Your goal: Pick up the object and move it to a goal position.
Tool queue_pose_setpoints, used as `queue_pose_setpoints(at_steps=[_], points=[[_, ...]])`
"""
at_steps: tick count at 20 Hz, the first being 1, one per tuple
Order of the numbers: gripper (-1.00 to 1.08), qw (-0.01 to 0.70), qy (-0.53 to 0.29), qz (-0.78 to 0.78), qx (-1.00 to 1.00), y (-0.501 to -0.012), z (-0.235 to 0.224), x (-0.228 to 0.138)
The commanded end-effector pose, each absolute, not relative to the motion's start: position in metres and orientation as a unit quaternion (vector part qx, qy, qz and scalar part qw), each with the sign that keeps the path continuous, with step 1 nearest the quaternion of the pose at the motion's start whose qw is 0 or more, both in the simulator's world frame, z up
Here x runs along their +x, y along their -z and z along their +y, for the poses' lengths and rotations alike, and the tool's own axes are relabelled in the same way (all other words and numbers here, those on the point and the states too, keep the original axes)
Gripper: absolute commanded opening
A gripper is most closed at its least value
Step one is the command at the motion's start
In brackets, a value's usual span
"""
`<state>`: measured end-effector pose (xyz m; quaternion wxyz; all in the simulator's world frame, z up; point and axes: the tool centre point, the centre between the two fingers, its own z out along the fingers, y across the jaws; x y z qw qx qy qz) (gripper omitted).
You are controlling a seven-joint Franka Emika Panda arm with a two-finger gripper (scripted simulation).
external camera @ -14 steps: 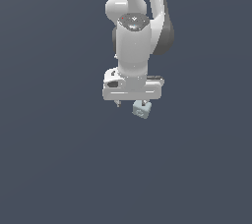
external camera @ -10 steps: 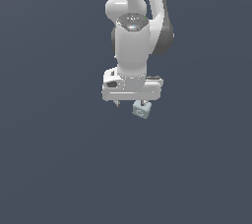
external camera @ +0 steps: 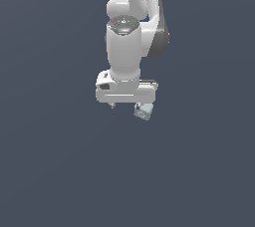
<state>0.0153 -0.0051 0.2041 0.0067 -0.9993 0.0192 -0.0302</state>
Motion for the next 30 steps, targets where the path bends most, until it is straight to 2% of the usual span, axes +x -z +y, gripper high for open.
queue_pose_setpoints(at_steps=[1, 12, 30], points=[[1.00, 0.006, 0.030, 0.013, -0.999, -0.203, -0.004, 0.015], [1.00, 0.002, 0.024, -0.078, -0.997, -0.186, 0.011, 0.002], [1.00, -0.003, 0.007, -0.364, -0.931, -0.136, 0.057, -0.044]])
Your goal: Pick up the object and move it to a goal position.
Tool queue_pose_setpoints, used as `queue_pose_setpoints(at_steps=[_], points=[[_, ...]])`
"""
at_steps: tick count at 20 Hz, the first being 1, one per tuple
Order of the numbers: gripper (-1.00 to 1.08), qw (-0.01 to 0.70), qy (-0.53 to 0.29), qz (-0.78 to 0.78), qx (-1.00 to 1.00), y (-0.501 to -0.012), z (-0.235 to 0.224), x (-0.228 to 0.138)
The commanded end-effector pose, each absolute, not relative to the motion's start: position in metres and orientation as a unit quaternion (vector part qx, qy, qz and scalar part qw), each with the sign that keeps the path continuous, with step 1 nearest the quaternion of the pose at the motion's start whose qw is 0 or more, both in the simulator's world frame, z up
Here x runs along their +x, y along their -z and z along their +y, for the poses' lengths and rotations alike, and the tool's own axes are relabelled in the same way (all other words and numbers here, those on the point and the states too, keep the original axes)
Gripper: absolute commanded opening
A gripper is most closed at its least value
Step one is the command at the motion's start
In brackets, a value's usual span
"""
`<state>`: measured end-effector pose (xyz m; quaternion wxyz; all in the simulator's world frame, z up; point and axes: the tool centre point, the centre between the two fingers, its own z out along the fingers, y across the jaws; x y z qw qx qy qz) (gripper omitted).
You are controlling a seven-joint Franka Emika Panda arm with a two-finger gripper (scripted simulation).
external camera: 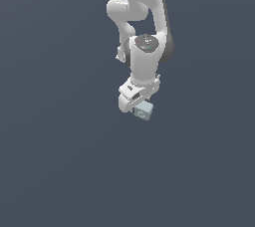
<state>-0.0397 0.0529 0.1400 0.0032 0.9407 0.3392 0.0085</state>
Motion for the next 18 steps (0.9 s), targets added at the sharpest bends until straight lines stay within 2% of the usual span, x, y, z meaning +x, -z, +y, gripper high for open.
queue_pose_setpoints(at_steps=[1, 18], points=[[1.00, 0.003, -0.006, 0.380, 0.925, -0.133, 0.060, -0.047], [1.00, 0.000, 0.000, 0.520, 0.854, -0.111, 0.084, -0.076]])
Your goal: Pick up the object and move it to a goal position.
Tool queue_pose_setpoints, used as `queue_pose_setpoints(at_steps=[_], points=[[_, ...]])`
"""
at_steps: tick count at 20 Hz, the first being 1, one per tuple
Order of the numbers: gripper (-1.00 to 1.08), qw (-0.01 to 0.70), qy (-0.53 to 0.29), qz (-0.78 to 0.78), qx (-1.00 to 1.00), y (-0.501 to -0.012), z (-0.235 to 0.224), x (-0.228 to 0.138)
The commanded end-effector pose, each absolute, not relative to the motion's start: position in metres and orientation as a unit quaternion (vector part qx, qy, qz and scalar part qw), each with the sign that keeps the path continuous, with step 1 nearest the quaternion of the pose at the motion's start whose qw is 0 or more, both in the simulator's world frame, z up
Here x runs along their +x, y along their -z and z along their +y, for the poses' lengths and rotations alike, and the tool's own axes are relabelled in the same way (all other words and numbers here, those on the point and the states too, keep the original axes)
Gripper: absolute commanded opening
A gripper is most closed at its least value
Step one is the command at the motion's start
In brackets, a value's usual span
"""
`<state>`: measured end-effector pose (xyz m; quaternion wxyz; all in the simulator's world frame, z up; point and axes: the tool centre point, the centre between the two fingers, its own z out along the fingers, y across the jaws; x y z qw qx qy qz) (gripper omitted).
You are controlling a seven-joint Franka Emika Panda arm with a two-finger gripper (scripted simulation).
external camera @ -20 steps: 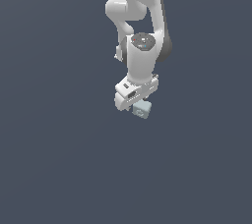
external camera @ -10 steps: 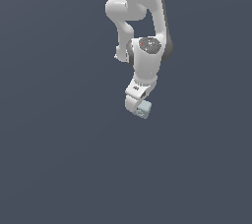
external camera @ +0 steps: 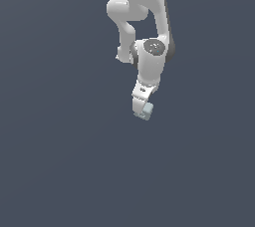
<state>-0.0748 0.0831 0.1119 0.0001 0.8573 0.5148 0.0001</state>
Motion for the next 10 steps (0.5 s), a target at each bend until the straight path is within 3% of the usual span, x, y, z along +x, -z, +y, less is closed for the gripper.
queue_pose_setpoints(at_steps=[1, 10], points=[[1.00, 0.000, 0.000, 0.521, 0.854, -0.111, 0.084, -0.076], [1.00, 0.000, 0.000, 0.520, 0.854, -0.095, 0.084, -0.076]])
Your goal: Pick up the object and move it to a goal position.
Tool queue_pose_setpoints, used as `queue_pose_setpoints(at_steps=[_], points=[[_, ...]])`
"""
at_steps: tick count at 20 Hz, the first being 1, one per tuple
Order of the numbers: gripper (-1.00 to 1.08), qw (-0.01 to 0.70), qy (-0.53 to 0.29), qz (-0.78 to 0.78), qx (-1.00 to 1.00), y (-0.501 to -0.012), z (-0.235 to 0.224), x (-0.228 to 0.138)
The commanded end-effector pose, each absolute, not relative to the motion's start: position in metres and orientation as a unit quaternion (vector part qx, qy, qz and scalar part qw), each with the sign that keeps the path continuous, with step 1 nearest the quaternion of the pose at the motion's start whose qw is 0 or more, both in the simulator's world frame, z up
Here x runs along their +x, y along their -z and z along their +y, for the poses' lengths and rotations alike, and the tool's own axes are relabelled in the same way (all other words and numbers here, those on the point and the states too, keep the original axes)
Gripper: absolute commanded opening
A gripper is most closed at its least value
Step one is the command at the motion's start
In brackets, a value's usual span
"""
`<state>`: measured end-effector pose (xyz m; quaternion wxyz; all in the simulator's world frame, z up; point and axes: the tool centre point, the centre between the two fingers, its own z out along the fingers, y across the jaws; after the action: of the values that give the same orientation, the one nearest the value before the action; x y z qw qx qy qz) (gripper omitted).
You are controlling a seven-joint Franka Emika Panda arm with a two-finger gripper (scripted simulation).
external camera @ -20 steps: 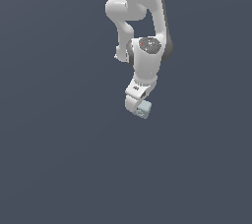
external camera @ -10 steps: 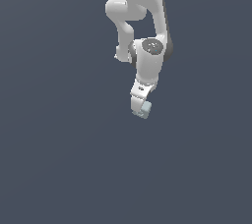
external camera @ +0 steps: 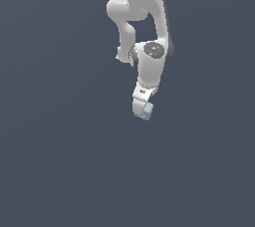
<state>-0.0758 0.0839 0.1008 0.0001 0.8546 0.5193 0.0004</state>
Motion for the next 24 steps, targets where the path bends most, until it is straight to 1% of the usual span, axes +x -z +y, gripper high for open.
queue_pose_setpoints(at_steps=[1, 6, 11, 12, 24], points=[[1.00, 0.000, 0.000, 0.520, 0.854, -0.090, 0.084, -0.077], [1.00, 0.000, 0.000, 0.521, 0.854, -0.068, 0.084, -0.077], [1.00, 0.000, 0.000, 0.521, 0.853, -0.061, 0.084, -0.077], [-1.00, 0.000, 0.000, 0.521, 0.853, -0.061, 0.084, -0.077], [-1.00, 0.001, -0.001, 0.521, 0.854, -0.063, 0.083, -0.075]])
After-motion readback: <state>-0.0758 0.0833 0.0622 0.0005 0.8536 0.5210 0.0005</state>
